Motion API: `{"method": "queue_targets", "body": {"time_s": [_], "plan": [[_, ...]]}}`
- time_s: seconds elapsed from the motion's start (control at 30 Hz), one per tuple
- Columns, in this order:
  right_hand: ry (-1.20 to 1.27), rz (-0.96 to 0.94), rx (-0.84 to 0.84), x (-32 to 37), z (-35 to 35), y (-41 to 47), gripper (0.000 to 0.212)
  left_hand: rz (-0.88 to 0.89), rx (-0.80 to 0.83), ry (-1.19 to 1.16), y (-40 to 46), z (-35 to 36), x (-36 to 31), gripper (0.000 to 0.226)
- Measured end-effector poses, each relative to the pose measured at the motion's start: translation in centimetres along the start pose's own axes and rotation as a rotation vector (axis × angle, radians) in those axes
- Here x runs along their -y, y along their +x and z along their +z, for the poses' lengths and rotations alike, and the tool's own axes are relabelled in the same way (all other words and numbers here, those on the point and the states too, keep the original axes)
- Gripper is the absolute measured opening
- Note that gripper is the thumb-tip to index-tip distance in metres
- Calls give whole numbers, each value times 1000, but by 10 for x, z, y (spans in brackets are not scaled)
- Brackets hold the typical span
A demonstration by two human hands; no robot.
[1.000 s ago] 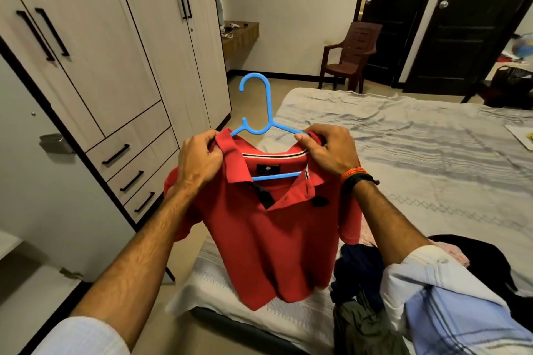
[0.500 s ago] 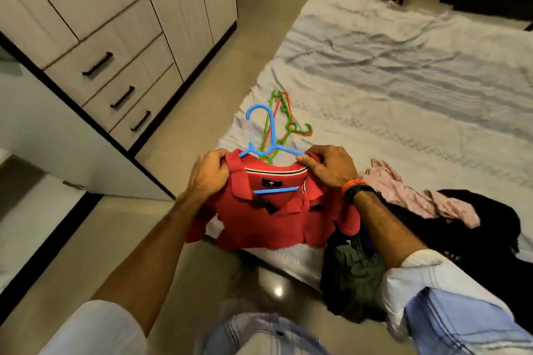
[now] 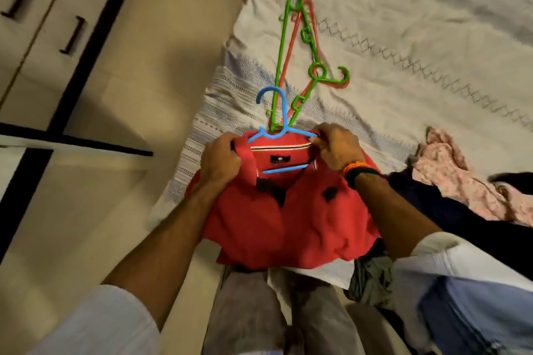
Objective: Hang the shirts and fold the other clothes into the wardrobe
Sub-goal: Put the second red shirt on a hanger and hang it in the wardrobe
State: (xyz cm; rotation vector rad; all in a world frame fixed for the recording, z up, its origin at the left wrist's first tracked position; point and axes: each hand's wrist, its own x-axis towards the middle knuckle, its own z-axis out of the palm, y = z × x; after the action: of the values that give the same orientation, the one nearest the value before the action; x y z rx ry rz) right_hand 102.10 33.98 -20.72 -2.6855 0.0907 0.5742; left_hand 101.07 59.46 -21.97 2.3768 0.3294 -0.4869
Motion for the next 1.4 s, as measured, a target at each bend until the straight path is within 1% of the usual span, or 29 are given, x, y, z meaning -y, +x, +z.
{"method": "queue_targets", "body": {"time_s": [0.13,0.2,0.27,0.4,0.47,0.53,0.6,0.63,0.7,0.73,0.77,0.83,0.9,0.97,1.03,1.07,1.13,1.2,1.33,1.4], "plan": [[-11,57,-15,-4,25,45,30,-62,8,-10,45,20,10,22],[32,65,-19,-6,34,60,31,-99,18,-9,63,26,14,22],[103,99,-19,-6,40,70,36,-126,32,-25,74,29,16,22],[170,167,-42,-5,54,78,32,-154,36,-95,80,30,19,27],[169,178,-111,-4,56,68,34,-157,-2,-102,74,30,19,30],[201,198,-221,-2,60,50,33,-182,-93,-102,62,30,17,33],[260,238,-310,3,65,28,29,-237,-175,-128,45,31,13,28],[303,265,-336,4,67,17,25,-275,-187,-161,35,32,10,25],[397,365,-346,10,72,-3,15,-381,-149,-207,19,44,13,17],[431,443,-322,12,76,-12,10,-457,-105,-238,12,52,15,14],[452,519,-289,13,81,-18,11,-548,-57,-295,7,59,16,12],[569,697,-175,13,96,-28,27,-726,36,-443,-4,75,16,20],[751,879,-81,10,115,-31,46,-818,106,-515,-11,92,18,27],[802,939,-73,7,133,-31,63,-836,155,-569,-14,105,18,22],[791,936,-88,7,143,-27,67,-787,141,-564,-13,118,21,22],[799,921,-87,7,148,-25,64,-762,122,-536,-12,126,26,26],[803,888,-108,9,151,-21,48,-727,75,-514,-10,140,33,27],[802,855,-117,6,155,-19,33,-722,22,-557,-10,136,23,26],[836,836,-102,-3,158,-22,29,-719,-78,-704,-12,140,4,23],[831,821,-91,-5,155,-26,28,-686,-111,-649,-14,145,0,20]]}}
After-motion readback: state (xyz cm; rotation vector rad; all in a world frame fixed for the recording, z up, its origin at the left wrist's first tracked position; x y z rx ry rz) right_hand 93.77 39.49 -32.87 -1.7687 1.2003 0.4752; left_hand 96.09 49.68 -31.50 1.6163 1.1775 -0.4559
